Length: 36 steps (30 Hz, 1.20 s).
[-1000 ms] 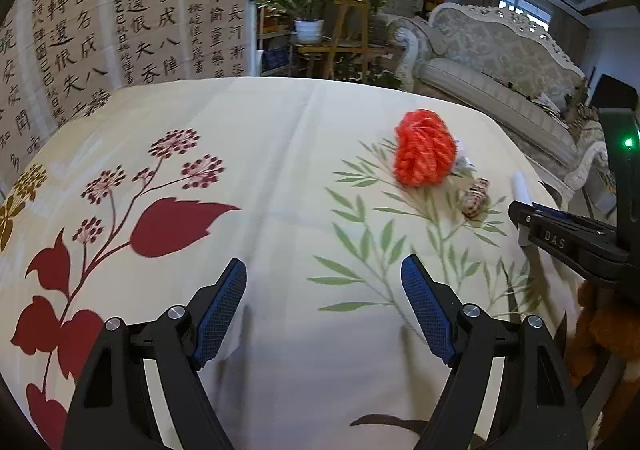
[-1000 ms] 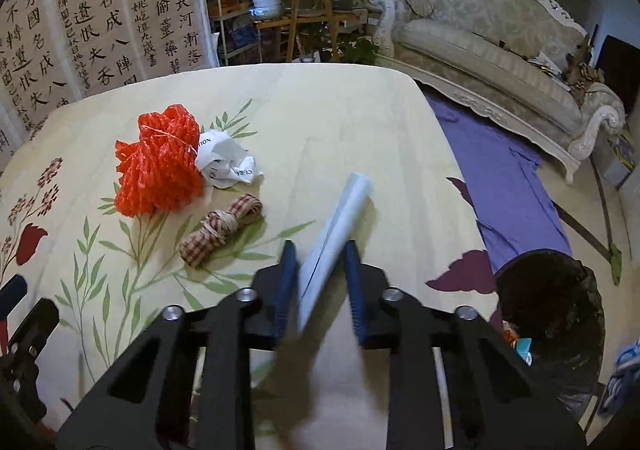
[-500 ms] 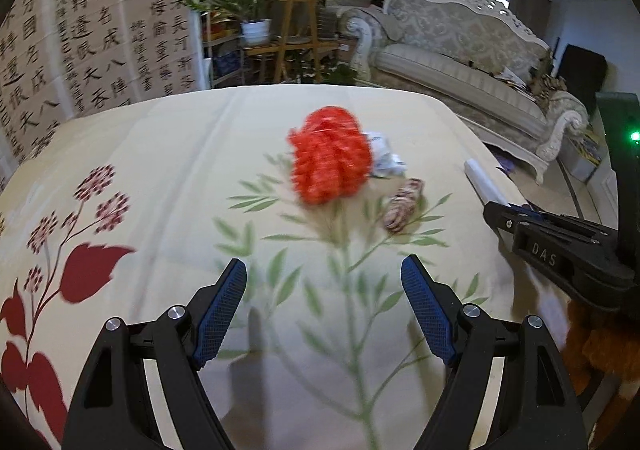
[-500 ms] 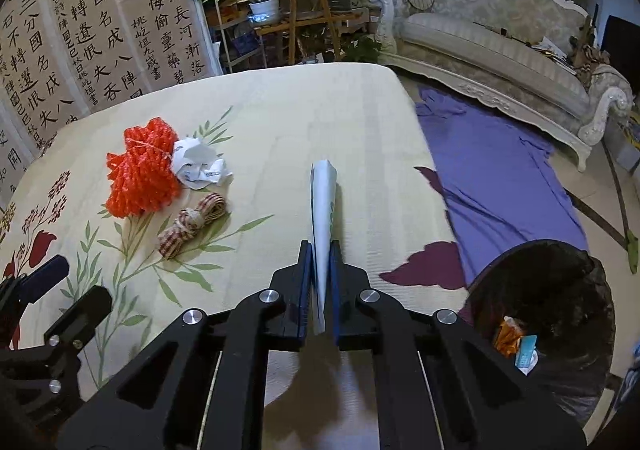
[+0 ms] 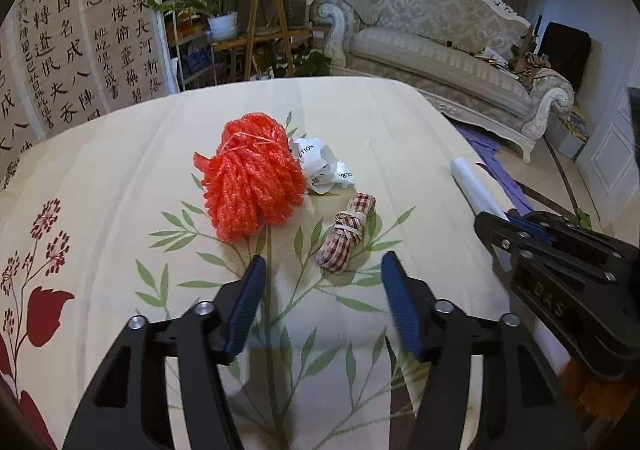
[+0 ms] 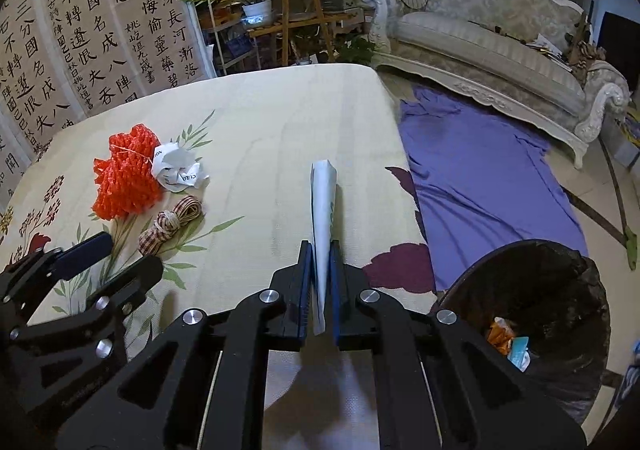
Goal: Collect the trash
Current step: 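Grasp the white tube with the right tool while the left tool grasps the twine bundle, then carry the twine bundle and white tube over the black bin with both tools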
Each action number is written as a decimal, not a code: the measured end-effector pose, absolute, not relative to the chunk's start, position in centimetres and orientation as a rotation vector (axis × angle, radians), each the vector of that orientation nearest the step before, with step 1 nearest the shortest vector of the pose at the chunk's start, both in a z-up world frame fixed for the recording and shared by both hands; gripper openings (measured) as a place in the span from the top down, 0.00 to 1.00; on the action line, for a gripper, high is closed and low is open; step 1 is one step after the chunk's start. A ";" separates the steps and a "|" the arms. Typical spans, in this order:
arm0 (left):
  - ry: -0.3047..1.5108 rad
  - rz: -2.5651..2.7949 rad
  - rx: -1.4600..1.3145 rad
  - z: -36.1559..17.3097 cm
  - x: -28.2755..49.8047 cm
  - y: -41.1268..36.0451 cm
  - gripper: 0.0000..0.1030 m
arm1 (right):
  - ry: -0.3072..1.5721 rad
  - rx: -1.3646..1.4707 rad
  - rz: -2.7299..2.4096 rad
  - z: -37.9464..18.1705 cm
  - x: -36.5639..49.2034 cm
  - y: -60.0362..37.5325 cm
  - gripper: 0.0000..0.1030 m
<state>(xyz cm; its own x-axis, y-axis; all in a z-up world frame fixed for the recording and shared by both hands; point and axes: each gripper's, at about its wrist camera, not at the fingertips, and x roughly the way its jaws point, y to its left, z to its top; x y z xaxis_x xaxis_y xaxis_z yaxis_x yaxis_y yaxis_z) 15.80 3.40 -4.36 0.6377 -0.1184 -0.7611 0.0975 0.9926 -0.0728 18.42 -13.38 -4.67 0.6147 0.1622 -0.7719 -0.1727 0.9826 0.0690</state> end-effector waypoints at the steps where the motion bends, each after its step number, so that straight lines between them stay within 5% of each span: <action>1: 0.875 -0.121 -0.031 -4.4 15.8 3.3 0.50 | 0.889 -0.014 0.193 -4.7 18.4 -13.3 0.92; 3: 0.876 -0.116 -0.041 -4.4 16.1 3.3 0.54 | 0.889 -0.014 0.193 -4.7 18.4 -13.3 0.92; 8: 0.875 -0.138 -0.015 -4.4 16.2 2.6 0.83 | 0.888 -0.019 0.190 -4.7 18.4 -13.3 0.92; 36: 0.861 -0.141 -0.058 -3.9 13.8 3.8 0.86 | 0.886 -0.059 0.182 -4.9 17.3 -12.8 0.92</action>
